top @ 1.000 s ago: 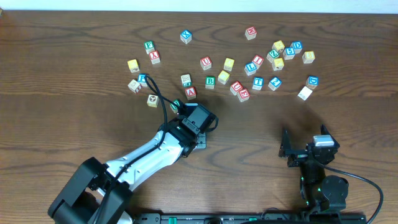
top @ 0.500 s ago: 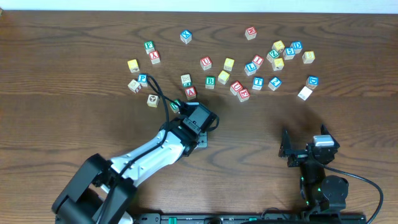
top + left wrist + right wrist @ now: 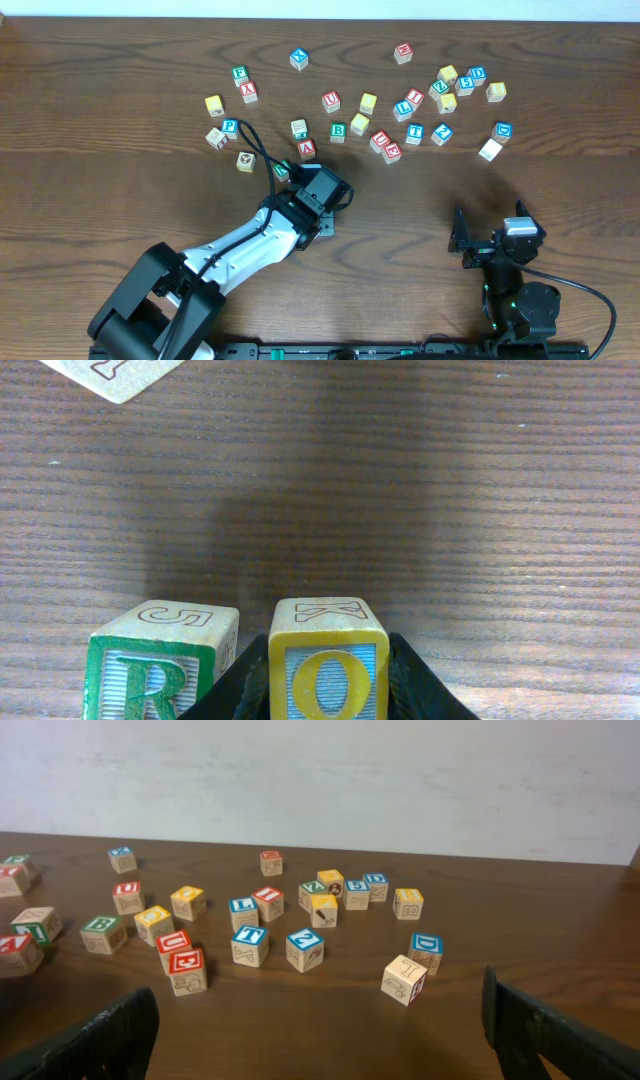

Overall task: Spell out ROBOT
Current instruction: 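Lower the O block beside the R block and open the left gripper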

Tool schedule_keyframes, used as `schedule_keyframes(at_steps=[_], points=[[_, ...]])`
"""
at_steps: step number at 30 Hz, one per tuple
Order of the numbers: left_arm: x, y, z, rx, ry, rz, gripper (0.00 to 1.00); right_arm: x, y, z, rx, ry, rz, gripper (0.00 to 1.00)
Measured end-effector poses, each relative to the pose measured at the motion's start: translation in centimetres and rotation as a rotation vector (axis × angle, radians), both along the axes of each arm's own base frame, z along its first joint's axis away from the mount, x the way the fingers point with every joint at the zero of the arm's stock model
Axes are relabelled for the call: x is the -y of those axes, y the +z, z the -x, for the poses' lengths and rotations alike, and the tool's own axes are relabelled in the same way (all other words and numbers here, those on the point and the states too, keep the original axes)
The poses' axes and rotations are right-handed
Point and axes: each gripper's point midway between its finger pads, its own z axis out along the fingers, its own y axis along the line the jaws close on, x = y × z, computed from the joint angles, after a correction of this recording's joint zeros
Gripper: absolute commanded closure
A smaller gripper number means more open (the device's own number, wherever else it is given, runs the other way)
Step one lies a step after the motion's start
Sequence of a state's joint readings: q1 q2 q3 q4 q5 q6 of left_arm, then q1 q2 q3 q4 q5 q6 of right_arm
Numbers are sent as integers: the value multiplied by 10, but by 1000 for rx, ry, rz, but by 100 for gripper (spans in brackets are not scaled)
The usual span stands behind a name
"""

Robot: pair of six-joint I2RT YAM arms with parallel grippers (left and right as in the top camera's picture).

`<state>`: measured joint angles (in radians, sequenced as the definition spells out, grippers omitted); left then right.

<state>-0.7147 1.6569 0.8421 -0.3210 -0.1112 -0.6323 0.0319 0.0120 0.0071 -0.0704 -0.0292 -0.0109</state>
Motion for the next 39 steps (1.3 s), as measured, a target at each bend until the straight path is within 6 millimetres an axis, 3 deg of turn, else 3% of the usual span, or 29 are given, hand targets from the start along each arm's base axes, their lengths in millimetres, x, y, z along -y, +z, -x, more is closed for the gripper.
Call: schedule_keyframes(at_steps=[9,10,20,39], points=[[0,0,0,0,0,0,83,0,0,0,0,0,0,1],[0,0,0,0,0,0,77,0,0,0,0,0,0,1],[0,0,0,0,0,0,69,0,0,0,0,0,0,1],[0,-1,0,-1,1,0,63,0,0,0,0,0,0,1]])
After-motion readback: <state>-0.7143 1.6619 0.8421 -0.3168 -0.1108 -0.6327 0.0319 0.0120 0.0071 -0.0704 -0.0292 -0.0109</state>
